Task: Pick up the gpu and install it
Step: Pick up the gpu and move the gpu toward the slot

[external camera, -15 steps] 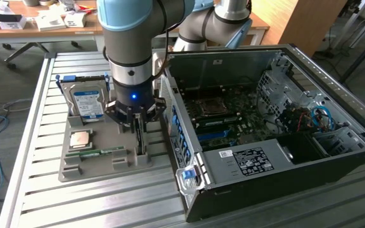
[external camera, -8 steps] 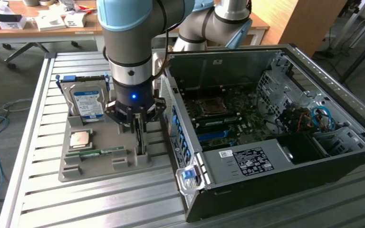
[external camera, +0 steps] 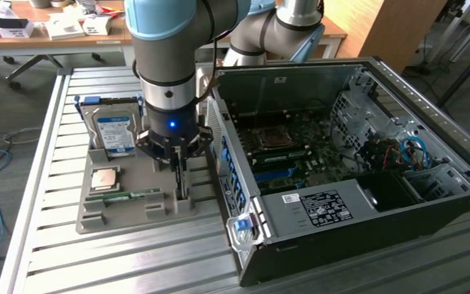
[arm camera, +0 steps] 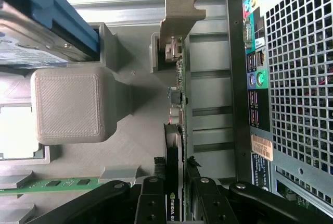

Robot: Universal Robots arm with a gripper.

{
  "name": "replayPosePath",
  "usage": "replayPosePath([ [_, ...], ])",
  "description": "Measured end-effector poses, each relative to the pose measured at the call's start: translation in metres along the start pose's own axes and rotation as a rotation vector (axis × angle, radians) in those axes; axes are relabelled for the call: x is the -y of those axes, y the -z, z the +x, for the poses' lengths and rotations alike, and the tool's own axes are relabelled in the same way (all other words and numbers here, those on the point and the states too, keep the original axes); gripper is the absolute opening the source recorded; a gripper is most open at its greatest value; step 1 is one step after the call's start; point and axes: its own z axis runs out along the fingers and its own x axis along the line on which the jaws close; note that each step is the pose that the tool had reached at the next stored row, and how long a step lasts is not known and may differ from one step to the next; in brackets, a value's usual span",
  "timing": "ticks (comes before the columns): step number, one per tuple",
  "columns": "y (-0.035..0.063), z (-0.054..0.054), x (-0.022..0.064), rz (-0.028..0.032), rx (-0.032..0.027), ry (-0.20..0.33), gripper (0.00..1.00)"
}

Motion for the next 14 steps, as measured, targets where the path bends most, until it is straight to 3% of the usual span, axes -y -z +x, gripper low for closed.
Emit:
replayPosePath([
  [14, 0.0, 0.0, 0.0, -0.0003, -0.0005, 0.012, 0.26],
])
